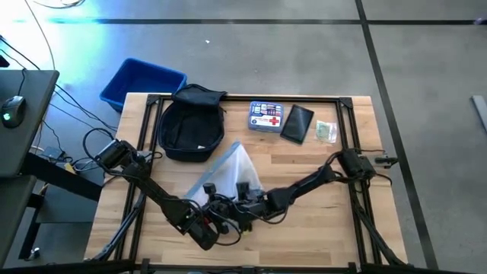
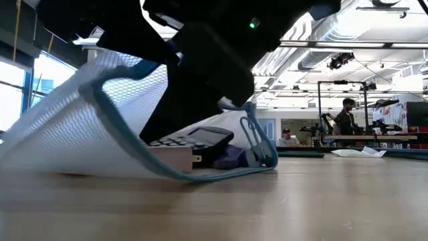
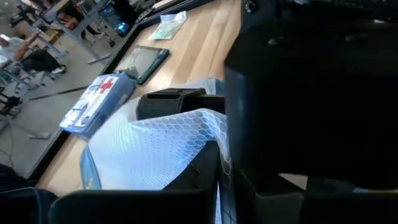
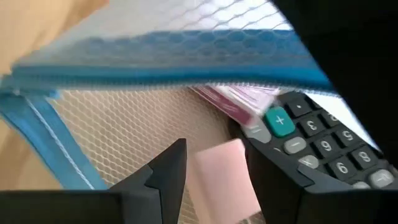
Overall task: Unpack backpack
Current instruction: Put the pink charger adapter in the blue zipper bag
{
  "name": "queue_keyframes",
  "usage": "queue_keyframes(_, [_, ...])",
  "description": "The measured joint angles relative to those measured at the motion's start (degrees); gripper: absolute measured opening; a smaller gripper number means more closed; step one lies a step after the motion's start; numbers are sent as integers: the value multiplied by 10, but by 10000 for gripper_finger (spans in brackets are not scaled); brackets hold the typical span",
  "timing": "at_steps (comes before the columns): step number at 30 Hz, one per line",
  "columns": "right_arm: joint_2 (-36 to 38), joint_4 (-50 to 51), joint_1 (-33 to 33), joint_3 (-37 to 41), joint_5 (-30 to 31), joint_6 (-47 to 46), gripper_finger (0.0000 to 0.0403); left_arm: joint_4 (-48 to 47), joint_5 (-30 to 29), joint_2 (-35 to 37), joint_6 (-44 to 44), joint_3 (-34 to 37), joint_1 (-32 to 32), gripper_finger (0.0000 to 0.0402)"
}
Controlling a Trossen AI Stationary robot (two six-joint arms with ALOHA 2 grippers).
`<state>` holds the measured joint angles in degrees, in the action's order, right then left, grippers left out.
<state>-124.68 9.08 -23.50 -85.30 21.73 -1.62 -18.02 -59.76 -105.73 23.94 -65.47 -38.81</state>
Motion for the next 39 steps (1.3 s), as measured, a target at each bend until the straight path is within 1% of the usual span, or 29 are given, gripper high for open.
queue_keyframes(3, [9,24,-12,0,-11,0,150,5,6,0,0,0,-2,0])
queue_keyframes(5, [26,51,-22,-1,-29,2,150,0,12,-3,-1,1,-3,0])
queue_keyframes(9, [53,100,-40,-3,-45,-8,150,0,13,-3,0,1,-1,0])
queue_keyframes(11, [61,107,-44,-3,-69,-11,150,0,13,-3,0,1,0,0])
queue_keyframes(12, [64,111,-44,-3,-92,-14,149,0,13,-3,0,1,0,0])
queue_keyframes(14, [65,121,-42,-3,-137,-41,149,1,13,-3,0,1,1,0])
queue_keyframes(15, [60,132,-39,-3,-142,-59,149,0,14,-3,0,1,1,0])
queue_keyframes(16, [54,140,-36,-3,-138,-76,149,-1,19,-3,0,1,1,0])
queue_keyframes(19, [36,137,-24,-1,-95,-94,149,-1,34,-3,-9,1,2,0])
queue_keyframes(21, [28,116,-17,-1,-88,-66,149,-3,42,-3,-18,1,2,0])
queue_keyframes(24, [25,96,-13,-1,-102,-22,155,-4,47,-3,-21,1,2,0])
queue_keyframes(28, [25,75,-12,-1,-96,4,184,-10,47,-3,-21,1,2,0])
queue_keyframes(32, [7,53,-12,-1,-74,39,239,-14,49,-3,-20,1,2,0])
queue_keyframes(36, [-14,34,-1,-1,-73,67,292,-18,57,-3,-20,1,2,0])
queue_keyframes(39, [-20,31,9,-2,-76,57,308,-19,58,-3,-20,2,2,0])
